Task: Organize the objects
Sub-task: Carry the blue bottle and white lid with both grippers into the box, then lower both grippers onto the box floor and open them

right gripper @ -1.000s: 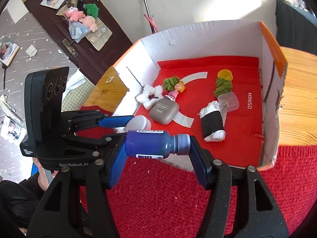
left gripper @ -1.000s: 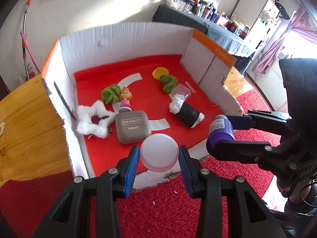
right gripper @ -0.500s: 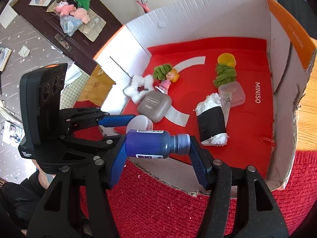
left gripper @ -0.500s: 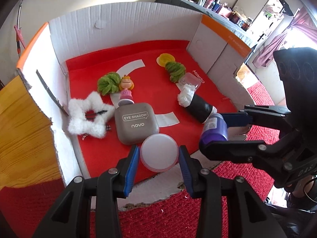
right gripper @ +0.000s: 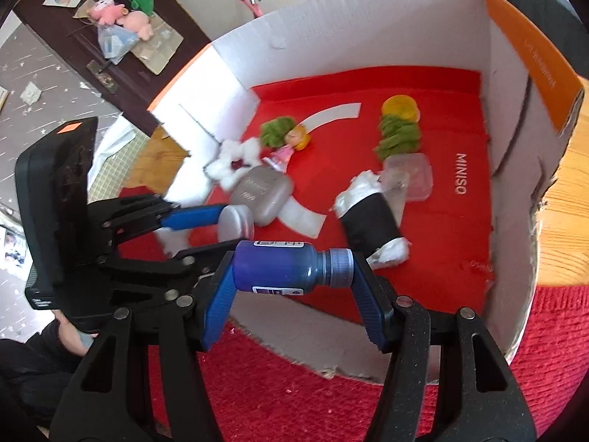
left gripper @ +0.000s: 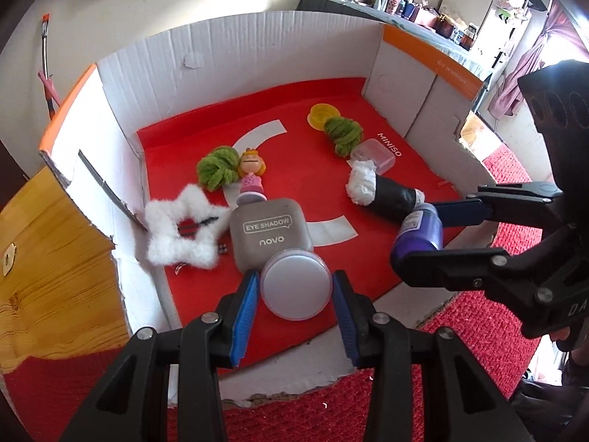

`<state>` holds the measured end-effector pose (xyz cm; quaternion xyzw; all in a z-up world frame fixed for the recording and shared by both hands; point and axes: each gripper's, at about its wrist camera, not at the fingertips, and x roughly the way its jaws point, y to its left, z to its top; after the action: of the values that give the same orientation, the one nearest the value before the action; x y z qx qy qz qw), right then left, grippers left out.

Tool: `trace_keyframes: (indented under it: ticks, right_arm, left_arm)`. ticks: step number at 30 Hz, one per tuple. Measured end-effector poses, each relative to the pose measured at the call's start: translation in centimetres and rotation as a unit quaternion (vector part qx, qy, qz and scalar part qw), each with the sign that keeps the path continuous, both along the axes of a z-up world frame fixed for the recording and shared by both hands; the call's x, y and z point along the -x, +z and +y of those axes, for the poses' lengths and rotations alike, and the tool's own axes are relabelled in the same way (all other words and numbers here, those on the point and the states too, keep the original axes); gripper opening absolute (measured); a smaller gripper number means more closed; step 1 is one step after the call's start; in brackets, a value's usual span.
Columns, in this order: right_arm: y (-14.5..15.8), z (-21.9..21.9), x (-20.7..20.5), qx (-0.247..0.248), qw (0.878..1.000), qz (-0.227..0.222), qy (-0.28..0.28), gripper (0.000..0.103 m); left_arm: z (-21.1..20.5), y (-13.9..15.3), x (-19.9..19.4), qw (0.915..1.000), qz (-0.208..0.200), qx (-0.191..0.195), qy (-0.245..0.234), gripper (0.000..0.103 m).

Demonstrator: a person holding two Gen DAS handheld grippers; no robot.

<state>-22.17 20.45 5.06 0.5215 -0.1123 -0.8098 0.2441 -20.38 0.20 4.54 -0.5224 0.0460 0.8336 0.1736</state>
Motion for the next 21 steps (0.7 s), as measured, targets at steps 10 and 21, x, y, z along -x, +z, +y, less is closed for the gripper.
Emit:
trace_keyframes:
  ticks: [10, 21]
  right_arm:
    - [-0.7, 0.0, 0.8, -0.053, 0.998, 0.011, -0.014, 0.058]
    - [-1.2, -0.6, 1.3, -0.132, 0.989, 0.052, -0.03, 0.058]
  left_arm:
    - [-0.2, -0.1, 0.7, 0.9999, 0.006, 0.004, 0.011, 0.043]
    - [0.8, -0.4, 0.9, 0.9966, 0.052, 0.054, 0.034, 0.043]
